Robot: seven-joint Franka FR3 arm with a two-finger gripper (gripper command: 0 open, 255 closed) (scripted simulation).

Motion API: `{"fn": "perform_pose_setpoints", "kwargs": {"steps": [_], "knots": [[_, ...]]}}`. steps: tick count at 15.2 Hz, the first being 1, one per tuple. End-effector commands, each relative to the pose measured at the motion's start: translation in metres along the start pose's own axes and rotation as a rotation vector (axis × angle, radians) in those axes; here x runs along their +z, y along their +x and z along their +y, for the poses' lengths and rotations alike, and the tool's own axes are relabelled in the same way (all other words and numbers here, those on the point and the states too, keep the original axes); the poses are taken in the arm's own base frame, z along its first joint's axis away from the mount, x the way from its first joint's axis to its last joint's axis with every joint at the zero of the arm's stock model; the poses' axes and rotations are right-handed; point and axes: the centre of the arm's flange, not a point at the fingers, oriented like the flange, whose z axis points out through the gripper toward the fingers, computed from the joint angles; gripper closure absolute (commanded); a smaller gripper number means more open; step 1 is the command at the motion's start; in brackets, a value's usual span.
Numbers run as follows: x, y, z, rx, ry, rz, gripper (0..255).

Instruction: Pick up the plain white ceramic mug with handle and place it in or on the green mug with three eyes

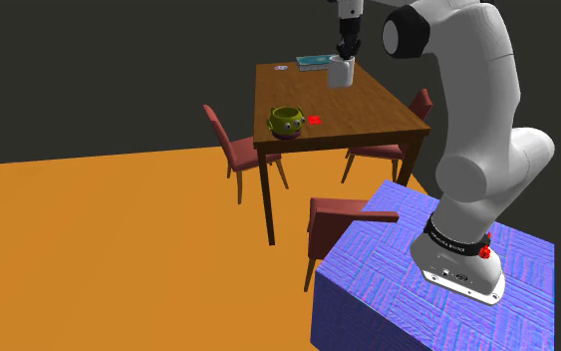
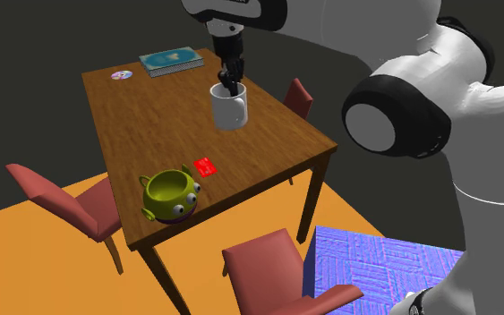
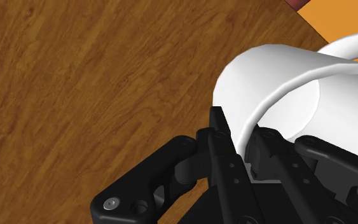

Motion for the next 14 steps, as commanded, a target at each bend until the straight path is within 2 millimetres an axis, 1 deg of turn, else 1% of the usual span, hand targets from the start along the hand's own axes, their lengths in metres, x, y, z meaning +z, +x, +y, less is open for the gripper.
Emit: {"fn": "perform_pose_setpoints", "kwargs": {"steps": [1,14], "knots": [[-0.005,0.004,-0.013,0.000,0.000,0.000,255],[-0.026,0.061,-0.173,0.000,0.000,0.000,255]]}}
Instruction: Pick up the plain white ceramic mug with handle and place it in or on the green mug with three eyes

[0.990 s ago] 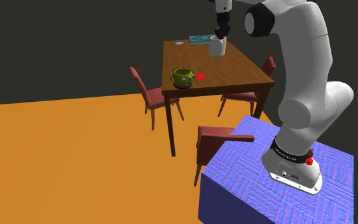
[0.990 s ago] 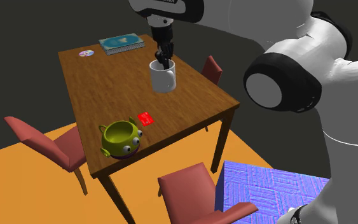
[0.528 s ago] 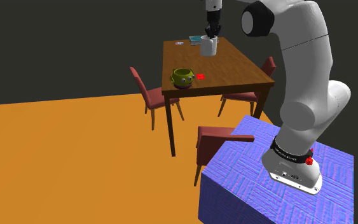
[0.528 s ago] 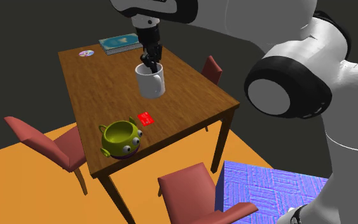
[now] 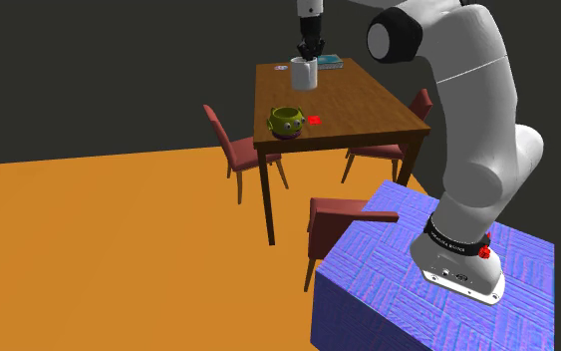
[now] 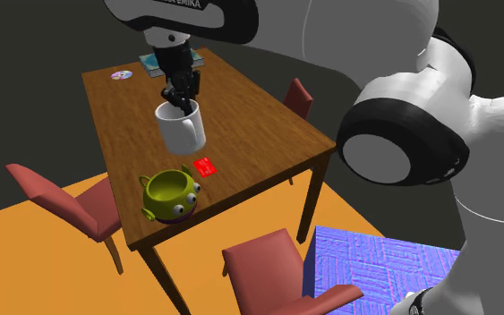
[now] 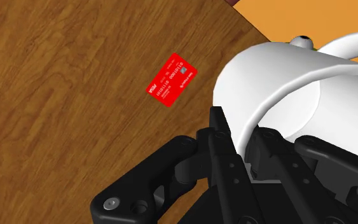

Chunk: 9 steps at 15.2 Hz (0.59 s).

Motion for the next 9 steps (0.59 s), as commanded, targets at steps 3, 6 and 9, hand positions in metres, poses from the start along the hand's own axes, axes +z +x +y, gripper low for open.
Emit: {"fn": "perform_pose_setpoints", "kwargs": {"steps": [3,6,9], "knots": [[-0.008,0.018,-0.054,0.001,0.000,0.000,255],[-0.006,0.029,-0.083,0.001,0.000,0.000,255],[0.010,0.031,-0.083,0.001,0.000,0.000,255]]}}
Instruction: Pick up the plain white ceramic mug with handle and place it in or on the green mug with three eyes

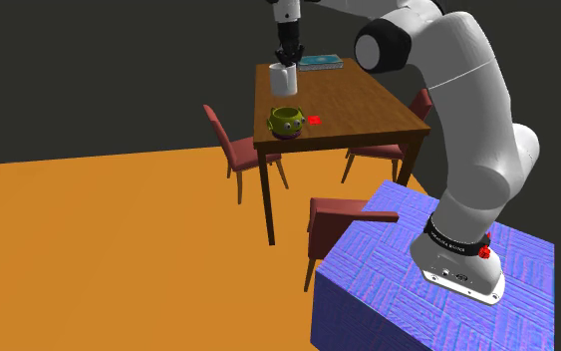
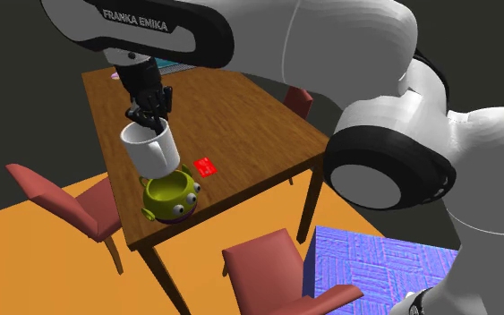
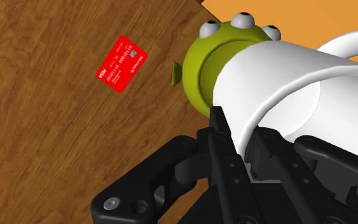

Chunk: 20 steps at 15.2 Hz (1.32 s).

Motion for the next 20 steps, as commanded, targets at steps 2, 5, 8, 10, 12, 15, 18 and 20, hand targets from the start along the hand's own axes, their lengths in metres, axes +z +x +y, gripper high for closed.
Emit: {"fn": "perform_pose_setpoints", "kwargs": {"steps": [2,5,8,10,12,15,18,20], "knots": [[0.014,0.002,-0.001,0.001,0.000,0.001,255],[0.030,0.004,0.000,0.001,0.000,0.001,255],[0.046,0.005,0.000,0.001,0.000,0.001,255],[0.056,0.006,0.000,0.001,0.000,0.001,255],[0.067,0.008,0.000,0.001,0.000,0.001,255],[0.075,0.009,0.000,0.001,0.000,0.001,255],[0.075,0.009,0.000,0.001,0.000,0.001,255],[0.075,0.009,0.000,0.001,0.000,0.001,255]]}}
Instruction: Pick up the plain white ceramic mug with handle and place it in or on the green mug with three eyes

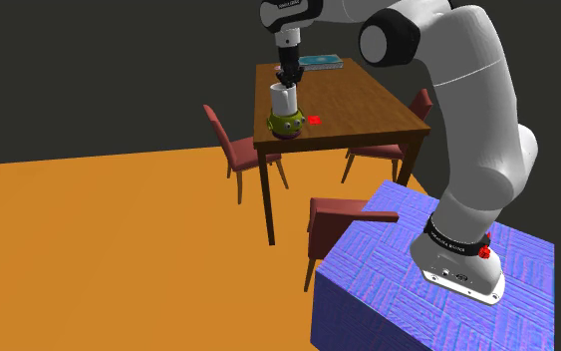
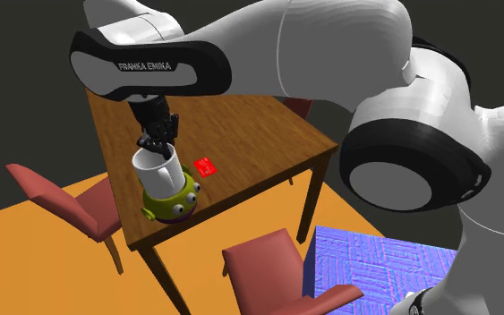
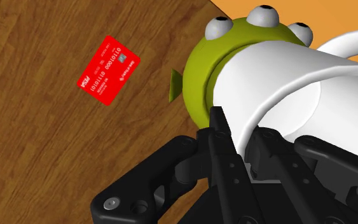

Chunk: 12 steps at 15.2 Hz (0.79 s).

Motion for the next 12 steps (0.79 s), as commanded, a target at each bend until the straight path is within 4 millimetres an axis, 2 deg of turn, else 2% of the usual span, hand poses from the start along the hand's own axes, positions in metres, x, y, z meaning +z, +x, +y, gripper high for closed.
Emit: {"fn": "perform_pose_setpoints", "kwargs": {"steps": [1,2,3,8,12], "knots": [[0.001,0.000,-0.001,-0.001,0.001,-0.002,255],[0.001,0.000,-0.001,-0.001,0.001,-0.002,255],[0.001,0.000,-0.001,-0.001,0.001,-0.002,0],[0.001,0.000,-0.001,-0.001,0.001,-0.002,0],[-0.049,0.000,0.000,-0.001,0.001,-0.002,0]]}}
